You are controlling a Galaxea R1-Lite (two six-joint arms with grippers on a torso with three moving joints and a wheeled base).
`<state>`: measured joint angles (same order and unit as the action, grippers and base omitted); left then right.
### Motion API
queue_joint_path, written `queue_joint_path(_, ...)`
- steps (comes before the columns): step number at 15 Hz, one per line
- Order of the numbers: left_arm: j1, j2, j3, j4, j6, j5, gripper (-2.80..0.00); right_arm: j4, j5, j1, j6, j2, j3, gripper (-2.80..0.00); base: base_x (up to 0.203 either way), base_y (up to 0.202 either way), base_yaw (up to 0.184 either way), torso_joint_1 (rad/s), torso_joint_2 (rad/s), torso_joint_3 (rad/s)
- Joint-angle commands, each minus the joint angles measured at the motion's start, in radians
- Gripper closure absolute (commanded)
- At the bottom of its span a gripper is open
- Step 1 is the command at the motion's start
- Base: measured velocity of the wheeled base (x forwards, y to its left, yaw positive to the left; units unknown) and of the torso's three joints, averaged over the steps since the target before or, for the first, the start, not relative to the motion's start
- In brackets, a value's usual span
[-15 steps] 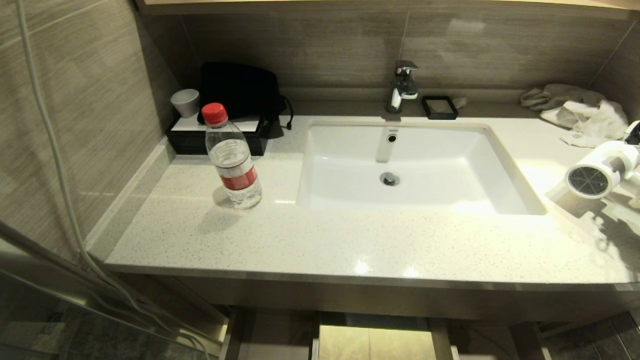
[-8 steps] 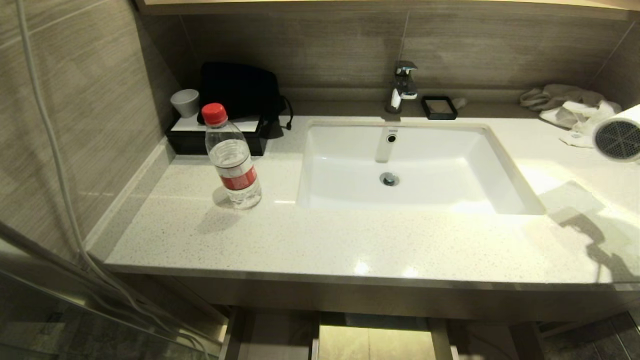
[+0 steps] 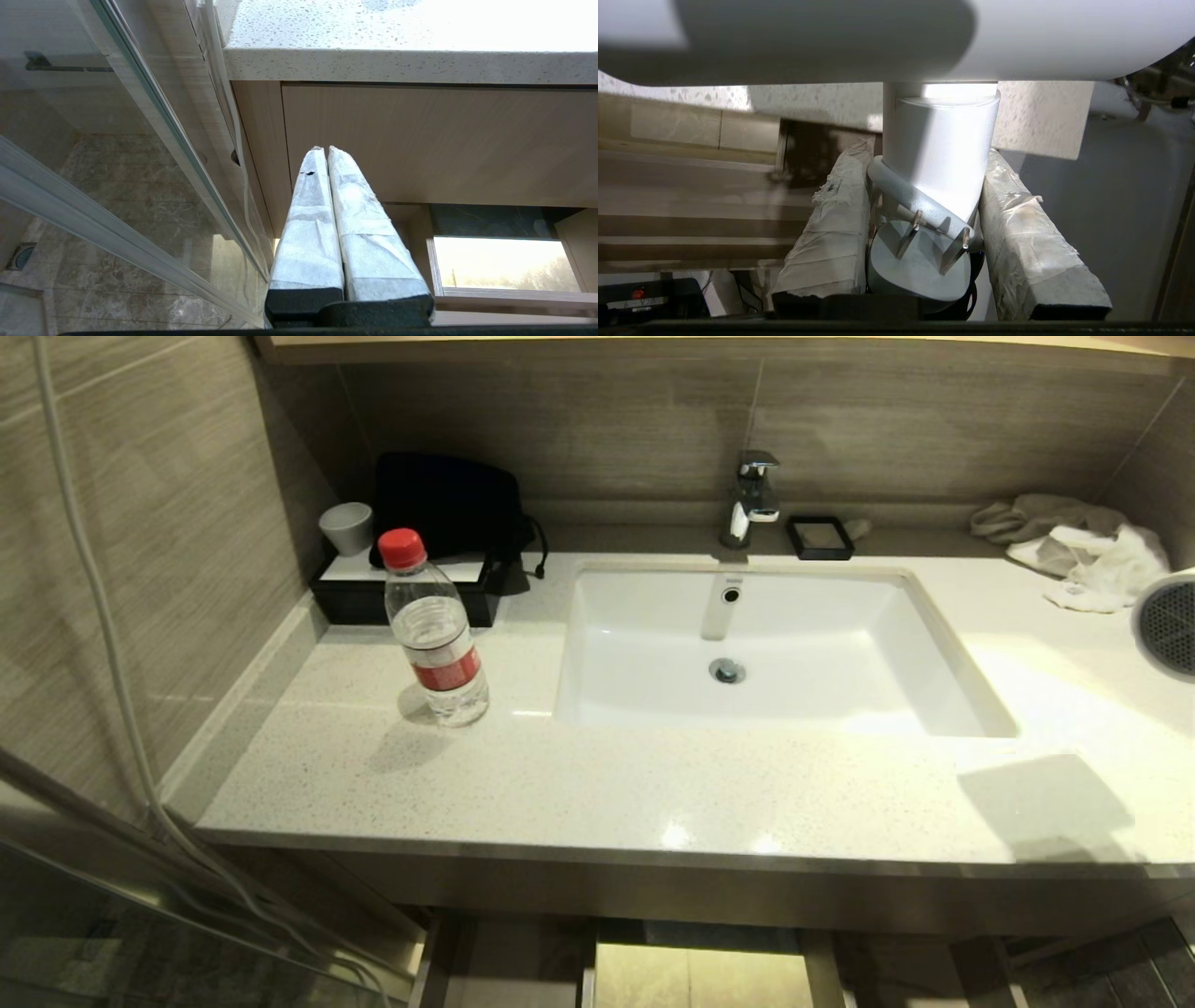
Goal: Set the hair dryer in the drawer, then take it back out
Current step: Put it into the drawer
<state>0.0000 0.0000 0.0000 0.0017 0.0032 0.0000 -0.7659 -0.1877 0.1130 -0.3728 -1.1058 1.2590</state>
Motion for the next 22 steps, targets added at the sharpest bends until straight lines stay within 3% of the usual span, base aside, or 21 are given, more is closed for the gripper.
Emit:
queue_joint_path(1, 0.000, 0.000, 0.000, 0.000, 0.000, 0.000, 0.00, 0.026, -0.028, -0.053, 0.048, 0.111, -0.147, 0.00, 0.000, 0.000, 0.000, 0.000, 0.00, 0.000)
queue_joint_path(4, 0.000, 0.000, 0.000, 0.000, 0.000, 0.000, 0.00, 0.118, -0.034, -0.065, 0.119, 0.177, -0.296, 0.00, 0.000, 0.000, 0.000, 0.000, 0.00, 0.000)
queue_joint_path(9, 0.000, 0.000, 0.000, 0.000, 0.000, 0.000, 0.00, 0.231, -0.042, -0.079, 0.124, 0.295, -0.463, 0.00, 0.000, 0.000, 0.000, -0.028, 0.03, -0.003)
queue_joint_path(22, 0.000, 0.000, 0.000, 0.000, 0.000, 0.000, 0.00, 0.266, -0.091, -0.120, 0.126, 0.525, -0.727, 0.00, 0.000, 0.000, 0.000, -0.352, 0.24, -0.112)
